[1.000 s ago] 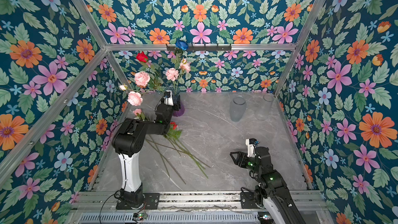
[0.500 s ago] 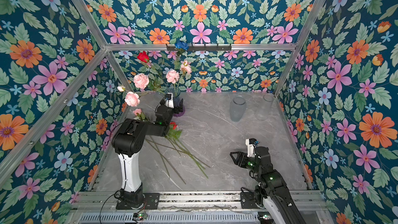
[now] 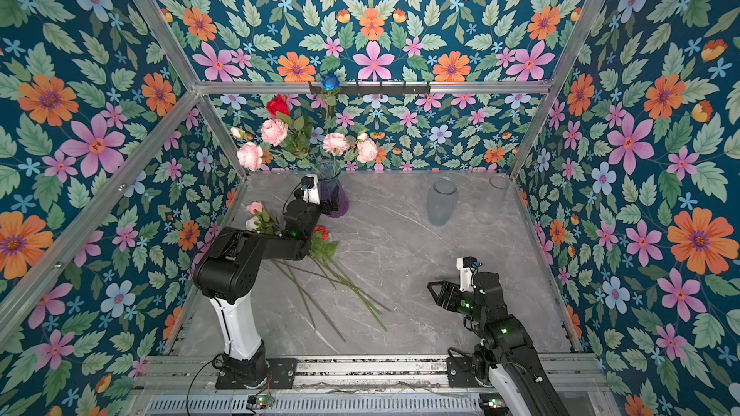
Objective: Arrange the flowers into the vase
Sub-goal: 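Hold the purple vase steady with the left gripper, then open the left gripper off the vase while the right arm rises toward the clear vase, then lower the right gripper into the clear ribbed vase mouth and grip it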
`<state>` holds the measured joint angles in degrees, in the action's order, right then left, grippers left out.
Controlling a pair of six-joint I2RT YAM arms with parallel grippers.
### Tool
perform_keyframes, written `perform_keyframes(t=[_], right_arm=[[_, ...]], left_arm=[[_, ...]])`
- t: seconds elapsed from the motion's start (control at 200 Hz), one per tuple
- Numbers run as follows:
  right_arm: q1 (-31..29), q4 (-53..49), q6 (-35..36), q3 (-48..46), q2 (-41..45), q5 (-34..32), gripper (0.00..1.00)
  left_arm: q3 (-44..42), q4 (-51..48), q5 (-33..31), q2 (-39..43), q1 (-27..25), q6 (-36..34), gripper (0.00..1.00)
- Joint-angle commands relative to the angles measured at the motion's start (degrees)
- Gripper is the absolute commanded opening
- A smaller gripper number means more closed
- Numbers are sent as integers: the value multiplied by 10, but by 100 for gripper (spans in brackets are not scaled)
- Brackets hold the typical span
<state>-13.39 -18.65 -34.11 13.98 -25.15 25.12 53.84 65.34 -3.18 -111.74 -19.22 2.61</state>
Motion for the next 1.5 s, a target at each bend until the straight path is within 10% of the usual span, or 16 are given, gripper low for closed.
perform_keyframes(t=[0.0,0.32,0.51,0.825,1.165,1.496], right_arm=[[-1,3,7,2,8,-2,68],[-1,-4,-9,9,4,-21,69],[0,-47,-3,147,-161,-58,69],[54,-249,88,598,-483,-197,65],[56,-390,160,946,-766,-299,59],[57,-459,184,1109,-924,-319,56]], left_arm=[[13,-20,-6,-3,0,-8,99],[-64,8,-12,72,-18,8,99],[-164,-39,-74,216,-96,5,100],[-207,-357,-13,511,-154,176,94],[-30,-836,137,713,-154,121,92],[-101,-938,164,857,-154,134,88]])
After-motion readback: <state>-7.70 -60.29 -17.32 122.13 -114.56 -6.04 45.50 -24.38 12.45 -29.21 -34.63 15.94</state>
